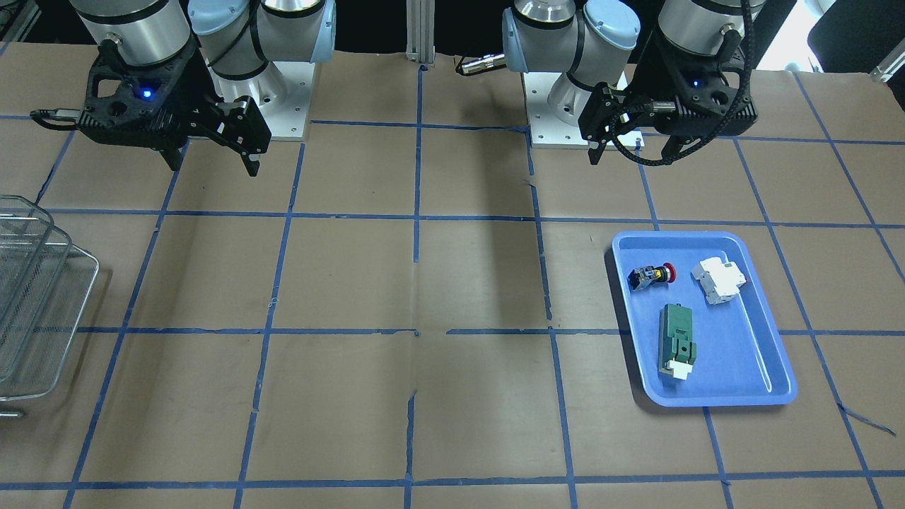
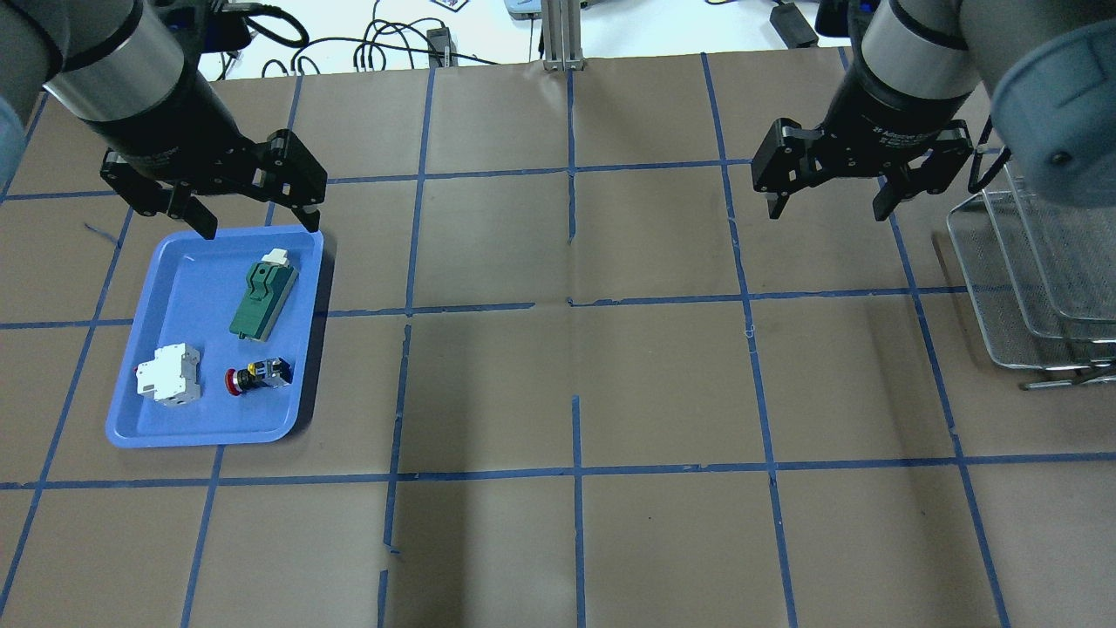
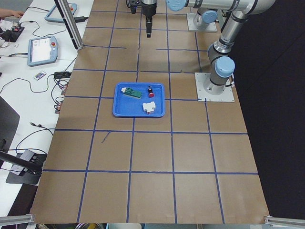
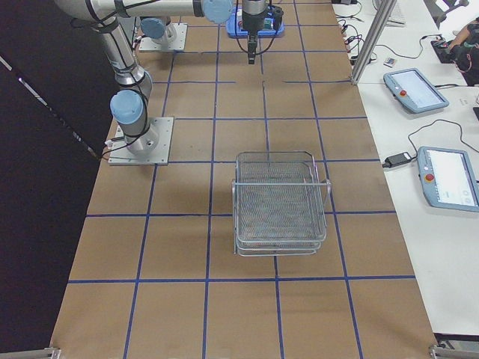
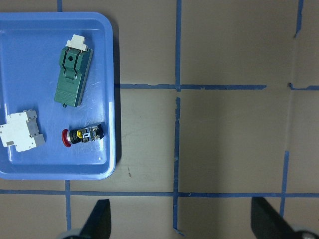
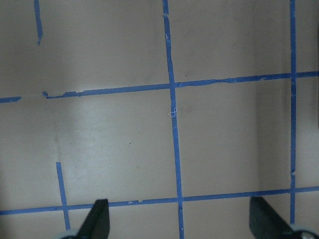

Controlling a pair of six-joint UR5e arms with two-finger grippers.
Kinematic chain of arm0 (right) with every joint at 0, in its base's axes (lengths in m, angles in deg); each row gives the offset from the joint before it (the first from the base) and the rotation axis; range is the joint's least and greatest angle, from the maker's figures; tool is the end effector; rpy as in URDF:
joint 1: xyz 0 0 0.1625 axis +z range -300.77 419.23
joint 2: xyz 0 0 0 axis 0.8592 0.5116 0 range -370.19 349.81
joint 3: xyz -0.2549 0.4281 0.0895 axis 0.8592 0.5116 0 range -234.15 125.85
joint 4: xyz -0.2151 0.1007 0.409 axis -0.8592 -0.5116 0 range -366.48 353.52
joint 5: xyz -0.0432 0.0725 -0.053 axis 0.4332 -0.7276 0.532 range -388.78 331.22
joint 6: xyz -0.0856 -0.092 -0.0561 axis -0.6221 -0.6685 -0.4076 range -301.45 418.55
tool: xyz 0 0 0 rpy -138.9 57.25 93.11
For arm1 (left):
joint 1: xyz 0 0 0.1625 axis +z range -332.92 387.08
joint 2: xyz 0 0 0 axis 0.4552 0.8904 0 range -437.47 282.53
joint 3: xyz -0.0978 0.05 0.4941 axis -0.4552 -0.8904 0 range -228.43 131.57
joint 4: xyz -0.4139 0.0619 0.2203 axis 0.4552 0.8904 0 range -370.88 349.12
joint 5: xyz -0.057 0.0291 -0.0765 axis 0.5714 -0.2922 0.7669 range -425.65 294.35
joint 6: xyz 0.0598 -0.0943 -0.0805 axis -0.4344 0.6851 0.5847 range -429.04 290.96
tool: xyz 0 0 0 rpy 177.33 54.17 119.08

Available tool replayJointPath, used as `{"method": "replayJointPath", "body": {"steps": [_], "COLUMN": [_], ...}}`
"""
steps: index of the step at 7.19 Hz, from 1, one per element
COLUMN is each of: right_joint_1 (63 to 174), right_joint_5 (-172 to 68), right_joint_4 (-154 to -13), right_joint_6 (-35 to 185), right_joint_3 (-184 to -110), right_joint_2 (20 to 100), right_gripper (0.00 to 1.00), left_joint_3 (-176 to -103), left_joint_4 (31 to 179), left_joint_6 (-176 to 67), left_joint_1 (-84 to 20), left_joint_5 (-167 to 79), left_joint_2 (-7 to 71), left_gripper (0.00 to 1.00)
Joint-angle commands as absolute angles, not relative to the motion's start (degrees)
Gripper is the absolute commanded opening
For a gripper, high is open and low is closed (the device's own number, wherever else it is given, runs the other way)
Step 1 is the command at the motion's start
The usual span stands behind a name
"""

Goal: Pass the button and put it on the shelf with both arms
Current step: 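Lower the left gripper over the red push button in the blue tray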

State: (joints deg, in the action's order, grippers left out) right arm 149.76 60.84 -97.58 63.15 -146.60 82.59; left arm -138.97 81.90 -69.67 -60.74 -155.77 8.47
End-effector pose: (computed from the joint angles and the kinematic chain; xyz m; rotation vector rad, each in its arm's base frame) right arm 0.1392 -0.5311 0.5356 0.1110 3.1316 -0.0384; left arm -0.1132 -0.5233 0.5589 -0.0426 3.1389 -0.0202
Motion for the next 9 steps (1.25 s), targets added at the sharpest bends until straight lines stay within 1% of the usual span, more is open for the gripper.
{"method": "replayJointPath", "body": {"steps": [1, 2, 3, 4, 5, 7, 8, 9], "right_joint_1": [149.76, 149.76, 149.76, 149.76, 149.76, 149.76, 149.76, 149.67], "right_joint_5": [60.96, 60.61, 60.87, 60.96, 60.61, 60.87, 60.87, 60.61], "right_joint_4": [-97.88, -97.88, -97.97, -97.97, -97.97, -97.97, -97.97, -97.97], "right_joint_6": [63.21, 63.21, 63.21, 63.21, 63.30, 63.30, 63.12, 63.12], "right_joint_3": [-146.69, -146.69, -146.61, -146.61, -146.61, -146.52, -146.52, -146.34], "right_joint_2": [82.62, 82.62, 82.62, 82.71, 82.62, 82.45, 82.36, 82.45], "right_gripper": [1.00, 1.00, 1.00, 1.00, 1.00, 1.00, 1.00, 1.00], "left_joint_3": [-140.26, -140.53, -141.23, -141.85, -142.12, -148.23, -153.23, -158.59], "left_joint_4": [81.93, 81.93, 81.58, 80.97, 80.88, 78.00, 72.75, 64.44], "left_joint_6": [-70.35, -72.62, -79.95, -81.07, -83.43, -97.27, -110.56, -122.53], "left_joint_1": [-60.72, -60.38, -60.20, -59.67, -56.45, -46.71, -41.88, -38.26], "left_joint_5": [-155.92, -156.09, -156.27, -156.27, -156.18, -155.74, -155.74, -155.83], "left_joint_2": [8.14, 8.13, 8.22, 8.31, 8.92, 9.63, 9.98, 11.11], "left_gripper": [1.00, 1.00, 1.00, 1.00, 1.00, 1.00, 1.00, 1.00]}}
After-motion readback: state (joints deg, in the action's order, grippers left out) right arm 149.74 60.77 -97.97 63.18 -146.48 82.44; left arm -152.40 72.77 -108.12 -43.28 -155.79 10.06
